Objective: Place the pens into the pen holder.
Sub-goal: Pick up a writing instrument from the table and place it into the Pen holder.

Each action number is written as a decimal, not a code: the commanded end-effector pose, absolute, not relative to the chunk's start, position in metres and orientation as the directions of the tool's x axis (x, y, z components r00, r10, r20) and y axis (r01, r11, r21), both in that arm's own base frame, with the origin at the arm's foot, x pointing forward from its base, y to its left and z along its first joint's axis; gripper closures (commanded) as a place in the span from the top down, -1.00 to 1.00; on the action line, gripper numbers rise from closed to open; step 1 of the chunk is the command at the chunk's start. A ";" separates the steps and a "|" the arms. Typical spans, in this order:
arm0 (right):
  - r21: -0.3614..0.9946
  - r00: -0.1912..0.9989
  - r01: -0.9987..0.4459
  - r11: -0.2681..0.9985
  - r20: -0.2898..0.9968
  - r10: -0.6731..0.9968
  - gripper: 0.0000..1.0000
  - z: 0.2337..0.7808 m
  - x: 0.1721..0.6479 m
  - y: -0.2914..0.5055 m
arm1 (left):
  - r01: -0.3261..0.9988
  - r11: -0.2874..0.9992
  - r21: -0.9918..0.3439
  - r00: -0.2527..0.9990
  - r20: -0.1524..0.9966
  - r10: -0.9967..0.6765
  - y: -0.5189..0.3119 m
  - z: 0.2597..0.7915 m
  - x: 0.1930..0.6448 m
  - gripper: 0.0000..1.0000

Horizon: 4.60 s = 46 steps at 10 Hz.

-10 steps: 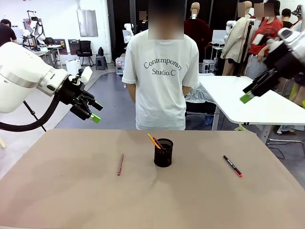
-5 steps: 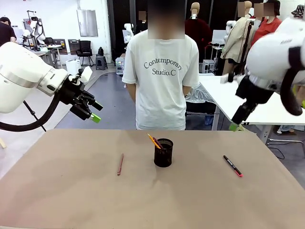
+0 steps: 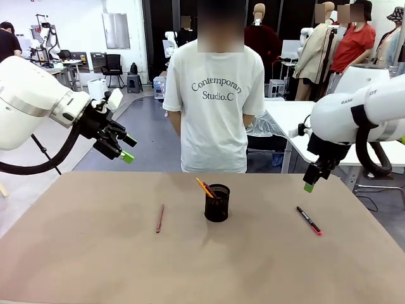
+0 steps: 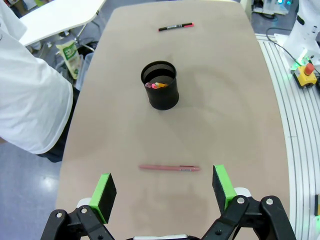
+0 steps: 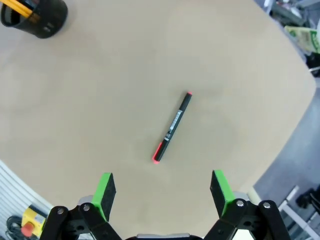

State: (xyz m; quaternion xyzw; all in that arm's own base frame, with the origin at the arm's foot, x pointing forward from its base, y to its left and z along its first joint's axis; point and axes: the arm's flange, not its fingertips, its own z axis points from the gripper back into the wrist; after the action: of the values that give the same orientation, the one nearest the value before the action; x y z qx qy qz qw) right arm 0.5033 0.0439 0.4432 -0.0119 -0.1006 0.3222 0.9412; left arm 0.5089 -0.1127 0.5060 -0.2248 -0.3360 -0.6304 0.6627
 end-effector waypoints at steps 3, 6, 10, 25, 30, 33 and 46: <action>-0.067 0.786 -0.594 0.802 0.166 0.596 1.00 0.447 0.499 0.046 | 0.986 0.112 0.119 -0.008 0.721 -0.693 -0.112 0.510 0.509 1.00; -0.067 0.796 -0.597 0.800 0.074 0.600 1.00 0.428 0.523 0.047 | 0.986 0.112 0.119 -0.008 0.721 -0.693 -0.112 0.510 0.509 1.00; 0.024 0.875 -0.483 0.875 -0.007 0.483 1.00 0.367 0.577 0.050 | 0.986 0.112 0.119 -0.008 0.721 -0.693 -0.112 0.510 0.509 1.00; 0.011 0.942 -0.336 0.942 0.023 0.336 1.00 0.295 0.573 0.051 | 0.986 0.112 0.119 -0.008 0.721 -0.693 -0.112 0.510 0.509 1.00; 0.000 0.955 -0.294 0.956 0.051 0.293 1.00 0.294 0.594 0.047 | 0.986 0.112 0.119 -0.008 0.721 -0.693 -0.112 0.510 0.509 1.00; -0.022 0.960 -0.274 0.961 0.053 0.275 1.00 0.294 0.602 0.046 | 0.986 0.112 0.119 -0.008 0.721 -0.693 -0.112 0.510 0.509 1.00; 0.014 0.947 -0.322 0.947 0.025 0.321 0.76 0.288 0.604 0.039 | 0.986 0.112 0.119 -0.008 0.721 -0.693 -0.112 0.510 0.509 1.00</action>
State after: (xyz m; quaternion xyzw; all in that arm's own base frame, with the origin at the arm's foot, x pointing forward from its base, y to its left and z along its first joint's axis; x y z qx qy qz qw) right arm 0.6001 0.0401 0.2859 0.0044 -0.0104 0.1454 0.9893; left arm 0.5090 -0.1127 0.5062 -0.2248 -0.3361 -0.6303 0.6628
